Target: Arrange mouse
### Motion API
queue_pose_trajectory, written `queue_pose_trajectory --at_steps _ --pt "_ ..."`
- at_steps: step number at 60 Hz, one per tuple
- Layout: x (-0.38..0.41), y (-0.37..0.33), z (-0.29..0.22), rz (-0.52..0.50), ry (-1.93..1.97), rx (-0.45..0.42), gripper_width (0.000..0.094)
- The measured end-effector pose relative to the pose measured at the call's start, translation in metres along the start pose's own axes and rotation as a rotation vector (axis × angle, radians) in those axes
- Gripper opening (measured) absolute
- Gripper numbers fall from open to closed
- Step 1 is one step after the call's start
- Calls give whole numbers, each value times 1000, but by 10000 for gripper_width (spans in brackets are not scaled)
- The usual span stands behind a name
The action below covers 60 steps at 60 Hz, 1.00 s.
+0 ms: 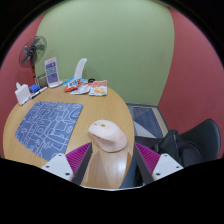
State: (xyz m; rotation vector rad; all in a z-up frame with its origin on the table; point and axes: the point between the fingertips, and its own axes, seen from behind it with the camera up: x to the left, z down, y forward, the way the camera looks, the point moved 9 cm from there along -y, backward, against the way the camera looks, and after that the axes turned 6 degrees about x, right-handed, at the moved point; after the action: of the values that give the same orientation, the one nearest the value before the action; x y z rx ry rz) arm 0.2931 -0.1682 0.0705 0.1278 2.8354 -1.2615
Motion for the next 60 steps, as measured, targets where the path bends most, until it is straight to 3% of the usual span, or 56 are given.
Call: queue_pose_trajectory --at_steps 24,27,31,33,41,51,60 --pt "-12 61 -41 -53 -39 -49 828" --pt "-12 68 -44 -63 -24 -43 801" --pt "-9 70 -46 -84 0 -43 672" --pt "-7 70 -46 -86 -10 -44 563" --pt "-5 69 -46 -68 -5 -71 485" --pt "-4 60 -47 -29 38 -42 387" --pt "-10 24 -71 55 73 -84 378"
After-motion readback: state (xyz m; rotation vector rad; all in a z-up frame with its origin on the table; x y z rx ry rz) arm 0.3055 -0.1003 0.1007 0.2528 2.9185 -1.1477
